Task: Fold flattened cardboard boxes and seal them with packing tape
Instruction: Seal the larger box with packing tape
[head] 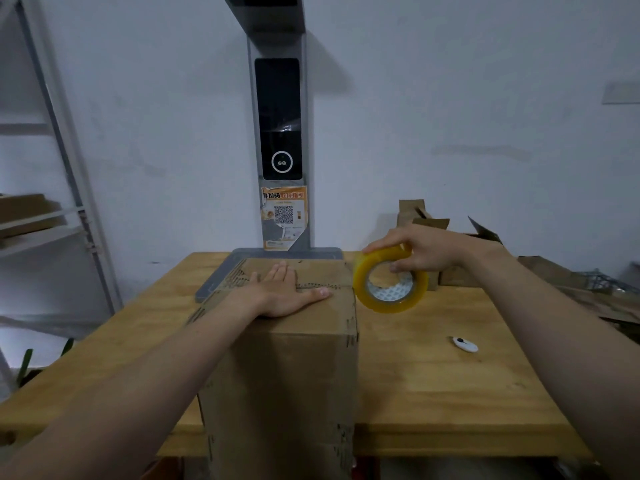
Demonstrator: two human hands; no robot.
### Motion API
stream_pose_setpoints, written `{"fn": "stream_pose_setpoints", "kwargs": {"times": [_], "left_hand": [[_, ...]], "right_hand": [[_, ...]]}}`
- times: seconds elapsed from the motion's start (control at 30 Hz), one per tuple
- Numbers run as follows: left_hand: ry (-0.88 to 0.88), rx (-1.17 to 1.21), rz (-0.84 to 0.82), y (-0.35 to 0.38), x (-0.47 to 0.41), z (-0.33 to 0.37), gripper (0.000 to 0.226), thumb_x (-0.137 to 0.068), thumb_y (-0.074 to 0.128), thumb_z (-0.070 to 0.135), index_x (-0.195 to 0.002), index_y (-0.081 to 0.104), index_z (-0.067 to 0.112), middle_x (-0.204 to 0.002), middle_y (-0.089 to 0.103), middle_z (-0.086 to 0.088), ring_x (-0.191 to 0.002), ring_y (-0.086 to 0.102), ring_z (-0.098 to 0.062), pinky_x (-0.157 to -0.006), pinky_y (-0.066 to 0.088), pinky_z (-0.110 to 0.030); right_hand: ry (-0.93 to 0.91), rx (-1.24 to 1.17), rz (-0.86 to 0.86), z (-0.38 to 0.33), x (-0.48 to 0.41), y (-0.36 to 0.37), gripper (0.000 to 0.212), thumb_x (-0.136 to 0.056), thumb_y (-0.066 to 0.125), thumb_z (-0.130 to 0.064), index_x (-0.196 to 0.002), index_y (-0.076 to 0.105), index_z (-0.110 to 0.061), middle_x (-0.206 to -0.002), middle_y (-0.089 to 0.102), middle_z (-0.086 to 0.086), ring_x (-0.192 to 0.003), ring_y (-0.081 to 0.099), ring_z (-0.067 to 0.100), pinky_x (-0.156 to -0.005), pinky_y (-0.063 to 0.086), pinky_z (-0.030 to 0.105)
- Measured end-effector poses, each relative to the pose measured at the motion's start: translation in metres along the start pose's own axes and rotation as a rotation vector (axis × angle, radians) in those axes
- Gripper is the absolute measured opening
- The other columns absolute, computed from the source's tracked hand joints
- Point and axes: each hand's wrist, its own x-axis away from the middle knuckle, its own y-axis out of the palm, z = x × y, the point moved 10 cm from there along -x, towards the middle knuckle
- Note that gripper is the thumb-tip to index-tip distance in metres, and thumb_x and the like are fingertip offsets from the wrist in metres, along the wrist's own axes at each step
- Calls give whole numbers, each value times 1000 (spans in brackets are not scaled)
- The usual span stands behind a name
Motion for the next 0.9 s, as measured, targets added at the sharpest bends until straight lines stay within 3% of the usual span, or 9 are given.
{"fn": "stream_pose_setpoints", "kwargs": {"times": [0.13, 0.27, 0.43, 0.57, 0.9], "left_hand": [[14, -3, -13, 0, 0, 0, 136, -61, 9, 102, -163, -4, 13, -171, -11, -4, -157, -12, -18, -124, -3, -59], [42, -31, -38, -1, 3, 12, 120, -77, 15, 96, -163, -6, 15, -171, -13, -4, -157, -15, -18, -124, -5, -58], [198, -61, -63, 1, 13, 72, 108, -88, 20, 87, -162, -9, 14, -170, -15, -4, -156, -15, -17, -125, -5, -56], [266, -51, -67, 3, 13, 105, 109, -89, 26, 85, -162, -11, 13, -170, -17, -5, -156, -16, -19, -125, -6, -55], [271, -37, -44, 4, 13, 99, 89, -101, 29, 67, -162, -12, 17, -170, -18, -3, -156, -16, -16, -126, -5, -50]], "right_hand": [[8, -16, 24, 3, 5, 9, 53, -95, 71, -27, -129, 51, -62, -114, 56, -18, -106, 52, 3, -91, 43, 27], [2, -111, 103, 7, 12, 15, 51, -94, 72, -26, -128, 55, -60, -109, 58, -18, -102, 53, -4, -85, 40, 17], [-13, -127, 136, 10, 15, 22, 52, -94, 72, -27, -127, 52, -61, -112, 57, -15, -103, 51, -6, -83, 36, 11], [-12, -94, 115, 9, 15, 20, 52, -93, 72, -27, -128, 52, -60, -117, 58, -8, -106, 52, 2, -87, 40, 17], [19, 17, 63, 15, 18, 23, 62, -91, 75, -28, -136, 48, -61, -120, 56, -11, -105, 51, 6, -86, 43, 23]]}}
